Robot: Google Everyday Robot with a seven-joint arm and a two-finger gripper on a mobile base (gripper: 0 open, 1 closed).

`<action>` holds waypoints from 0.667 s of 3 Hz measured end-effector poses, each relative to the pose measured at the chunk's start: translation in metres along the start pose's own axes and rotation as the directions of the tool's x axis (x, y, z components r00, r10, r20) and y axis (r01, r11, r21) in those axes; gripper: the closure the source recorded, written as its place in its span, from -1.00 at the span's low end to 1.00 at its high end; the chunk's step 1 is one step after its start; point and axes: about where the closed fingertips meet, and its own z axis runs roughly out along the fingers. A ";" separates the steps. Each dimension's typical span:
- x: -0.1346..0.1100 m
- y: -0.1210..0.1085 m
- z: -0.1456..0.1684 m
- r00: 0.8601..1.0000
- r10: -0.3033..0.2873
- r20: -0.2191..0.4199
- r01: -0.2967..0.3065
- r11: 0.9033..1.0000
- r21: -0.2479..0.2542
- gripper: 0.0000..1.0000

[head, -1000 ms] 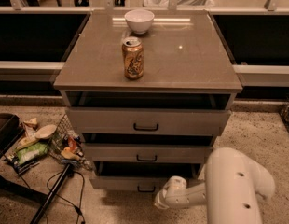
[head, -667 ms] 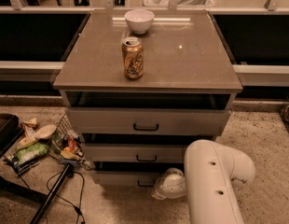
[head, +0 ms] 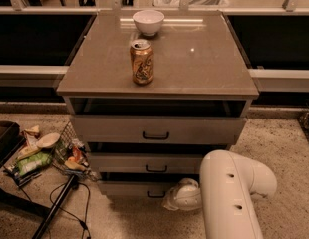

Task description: Close bottom drawer

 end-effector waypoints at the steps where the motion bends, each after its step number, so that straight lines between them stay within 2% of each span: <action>1: 0.000 0.002 0.001 1.000 0.001 0.000 -0.001 1.000 -0.003 0.64; 2: 0.000 0.004 0.002 1.000 0.001 0.000 -0.001 1.000 -0.006 0.17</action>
Offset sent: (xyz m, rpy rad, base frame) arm -0.0016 0.0010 -0.0012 0.0007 0.0032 0.0003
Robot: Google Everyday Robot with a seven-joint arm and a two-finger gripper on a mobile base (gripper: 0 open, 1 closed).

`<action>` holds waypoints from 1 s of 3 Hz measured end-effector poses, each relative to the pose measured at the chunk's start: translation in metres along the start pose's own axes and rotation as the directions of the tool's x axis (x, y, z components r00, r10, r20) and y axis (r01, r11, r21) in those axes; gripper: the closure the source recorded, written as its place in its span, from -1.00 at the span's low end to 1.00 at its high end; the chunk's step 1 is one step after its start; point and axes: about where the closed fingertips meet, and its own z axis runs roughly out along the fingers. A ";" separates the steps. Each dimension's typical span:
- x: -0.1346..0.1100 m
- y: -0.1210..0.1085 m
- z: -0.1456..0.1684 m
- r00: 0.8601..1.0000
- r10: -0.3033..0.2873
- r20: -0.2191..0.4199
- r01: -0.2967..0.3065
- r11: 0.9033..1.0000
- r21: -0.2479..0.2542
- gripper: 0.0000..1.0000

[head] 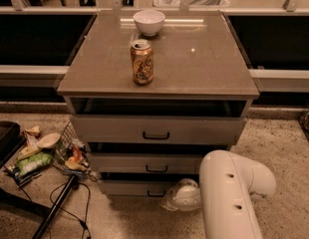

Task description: Close bottom drawer

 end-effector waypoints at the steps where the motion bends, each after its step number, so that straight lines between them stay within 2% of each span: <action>1: -0.001 0.010 0.002 1.000 -0.006 0.007 0.006 1.000 -0.013 0.22; 2: 0.016 0.049 -0.004 0.999 0.030 -0.042 -0.033 0.996 -0.078 0.68; 3: 0.058 0.100 -0.035 0.990 0.076 -0.116 -0.092 0.986 -0.140 1.00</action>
Offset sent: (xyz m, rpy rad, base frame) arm -0.1265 -0.0049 -0.0144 -0.0411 0.2326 -0.0129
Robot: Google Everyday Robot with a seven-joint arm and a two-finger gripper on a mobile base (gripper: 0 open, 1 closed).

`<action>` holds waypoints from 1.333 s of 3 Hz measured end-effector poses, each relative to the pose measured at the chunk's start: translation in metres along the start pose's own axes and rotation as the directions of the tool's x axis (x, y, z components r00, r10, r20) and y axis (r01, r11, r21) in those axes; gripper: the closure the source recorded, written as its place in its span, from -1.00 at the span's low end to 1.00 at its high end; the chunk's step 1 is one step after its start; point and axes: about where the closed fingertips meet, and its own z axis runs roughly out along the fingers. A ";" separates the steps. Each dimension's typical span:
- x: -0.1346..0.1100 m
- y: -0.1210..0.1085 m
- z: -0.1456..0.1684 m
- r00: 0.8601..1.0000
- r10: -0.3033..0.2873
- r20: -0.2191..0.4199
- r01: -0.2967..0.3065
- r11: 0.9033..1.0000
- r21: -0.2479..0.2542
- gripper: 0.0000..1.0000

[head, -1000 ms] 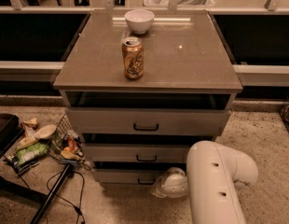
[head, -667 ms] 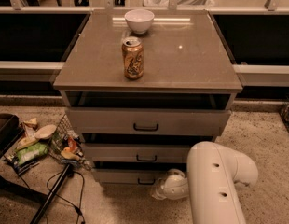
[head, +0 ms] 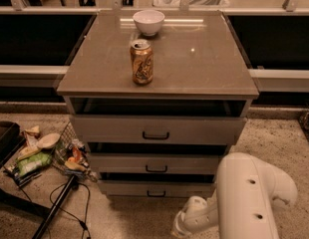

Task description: Close bottom drawer

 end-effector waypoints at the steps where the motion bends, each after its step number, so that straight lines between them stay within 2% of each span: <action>1: 0.076 0.045 -0.064 0.994 0.080 -0.073 -0.080 0.997 -0.005 1.00; 2: 0.115 0.032 -0.133 0.992 0.102 -0.077 -0.099 0.994 0.044 1.00; 3: 0.126 0.028 -0.198 0.993 0.095 -0.068 -0.091 0.994 0.057 1.00; 4: 0.125 0.026 -0.261 0.988 0.144 -0.047 -0.139 0.986 0.096 1.00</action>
Offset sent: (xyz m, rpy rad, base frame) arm -0.0688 -0.2043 0.1780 -0.0465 -0.0277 -0.1842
